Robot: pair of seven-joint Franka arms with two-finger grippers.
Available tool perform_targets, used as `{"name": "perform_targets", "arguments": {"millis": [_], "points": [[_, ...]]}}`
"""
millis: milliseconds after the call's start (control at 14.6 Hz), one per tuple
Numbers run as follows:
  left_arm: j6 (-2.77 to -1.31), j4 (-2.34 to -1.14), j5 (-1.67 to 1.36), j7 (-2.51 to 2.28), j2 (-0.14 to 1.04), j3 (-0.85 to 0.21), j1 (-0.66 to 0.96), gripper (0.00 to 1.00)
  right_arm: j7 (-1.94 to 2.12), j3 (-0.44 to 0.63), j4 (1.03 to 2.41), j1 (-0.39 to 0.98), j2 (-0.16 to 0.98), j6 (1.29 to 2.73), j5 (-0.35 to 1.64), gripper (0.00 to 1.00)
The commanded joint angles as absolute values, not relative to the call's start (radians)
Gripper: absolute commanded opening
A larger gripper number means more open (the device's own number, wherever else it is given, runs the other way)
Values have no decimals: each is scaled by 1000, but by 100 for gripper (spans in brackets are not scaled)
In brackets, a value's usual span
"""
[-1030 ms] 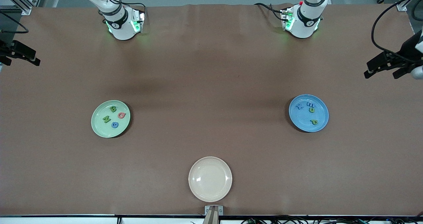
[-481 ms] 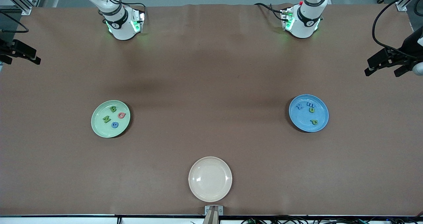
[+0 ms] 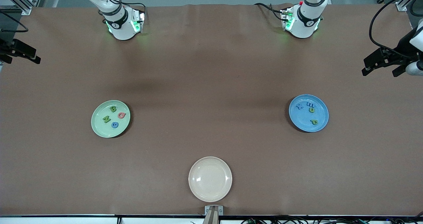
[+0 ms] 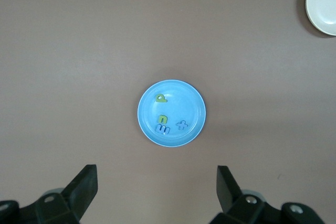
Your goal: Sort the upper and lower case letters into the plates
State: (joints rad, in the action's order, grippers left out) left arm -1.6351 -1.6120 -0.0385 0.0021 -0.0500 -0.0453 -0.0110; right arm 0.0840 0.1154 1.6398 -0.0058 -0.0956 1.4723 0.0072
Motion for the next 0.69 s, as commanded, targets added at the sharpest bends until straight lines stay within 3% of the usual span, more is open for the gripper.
{"name": "perform_targets", "arguments": {"millis": [0, 618], "points": [[-1631, -1591, -20, 17, -29, -51, -15, 100, 75, 114, 1649, -8, -115, 1466, 18, 100], [-1629, -1543, -20, 21, 8, -49, -15, 100, 86, 114, 1620, -8, -110, 1463, 17, 100]]}}
